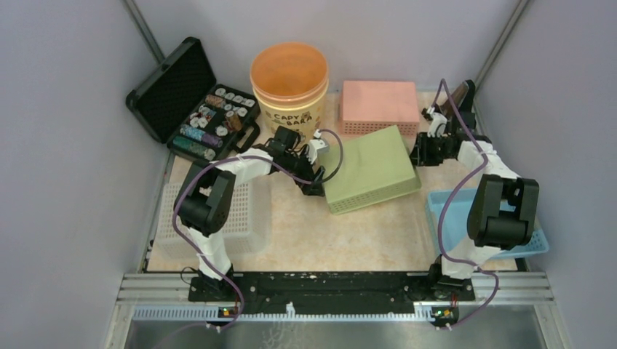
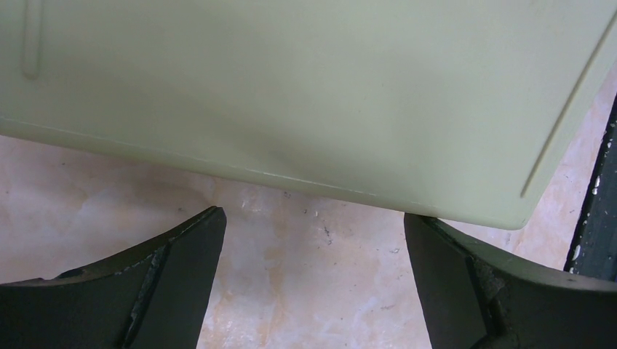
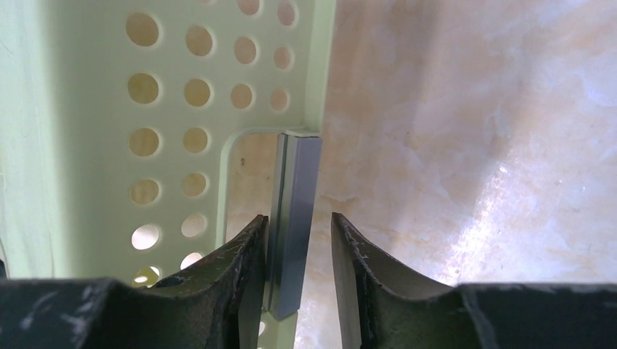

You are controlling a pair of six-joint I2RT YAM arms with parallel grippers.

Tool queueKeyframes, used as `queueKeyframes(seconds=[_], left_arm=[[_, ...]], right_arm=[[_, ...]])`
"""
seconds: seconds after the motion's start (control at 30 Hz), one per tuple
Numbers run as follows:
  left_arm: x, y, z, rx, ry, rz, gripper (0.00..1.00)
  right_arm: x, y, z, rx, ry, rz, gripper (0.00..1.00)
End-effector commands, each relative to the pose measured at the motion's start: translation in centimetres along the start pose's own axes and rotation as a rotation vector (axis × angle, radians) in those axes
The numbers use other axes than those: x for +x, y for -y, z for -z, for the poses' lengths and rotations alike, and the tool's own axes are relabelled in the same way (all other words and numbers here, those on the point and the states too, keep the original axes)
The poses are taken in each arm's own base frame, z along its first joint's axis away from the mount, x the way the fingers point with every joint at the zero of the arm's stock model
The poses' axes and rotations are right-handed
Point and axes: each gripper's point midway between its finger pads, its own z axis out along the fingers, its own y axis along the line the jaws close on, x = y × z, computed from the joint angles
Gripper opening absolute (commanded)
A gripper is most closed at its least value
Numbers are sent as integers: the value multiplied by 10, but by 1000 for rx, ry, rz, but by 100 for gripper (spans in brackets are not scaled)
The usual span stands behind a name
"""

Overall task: Turn the large container upside down
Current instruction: Turn the container upside down at the center of the board.

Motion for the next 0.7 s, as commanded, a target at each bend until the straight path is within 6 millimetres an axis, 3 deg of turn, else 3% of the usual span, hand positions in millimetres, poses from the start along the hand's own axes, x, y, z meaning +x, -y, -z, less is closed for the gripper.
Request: queueKeyframes(seconds=[0.0, 0.33, 0.67], left_arm=[[-27, 6, 1, 37, 62, -16, 99], [-31, 9, -2, 77, 73, 3, 99], [-31, 11, -7, 104, 74, 25, 99]], right_arm=[[-14, 5, 6, 27, 12, 33, 38], [-14, 31, 9, 89, 6, -4, 40], [-7, 50, 4, -16, -11, -122, 40]])
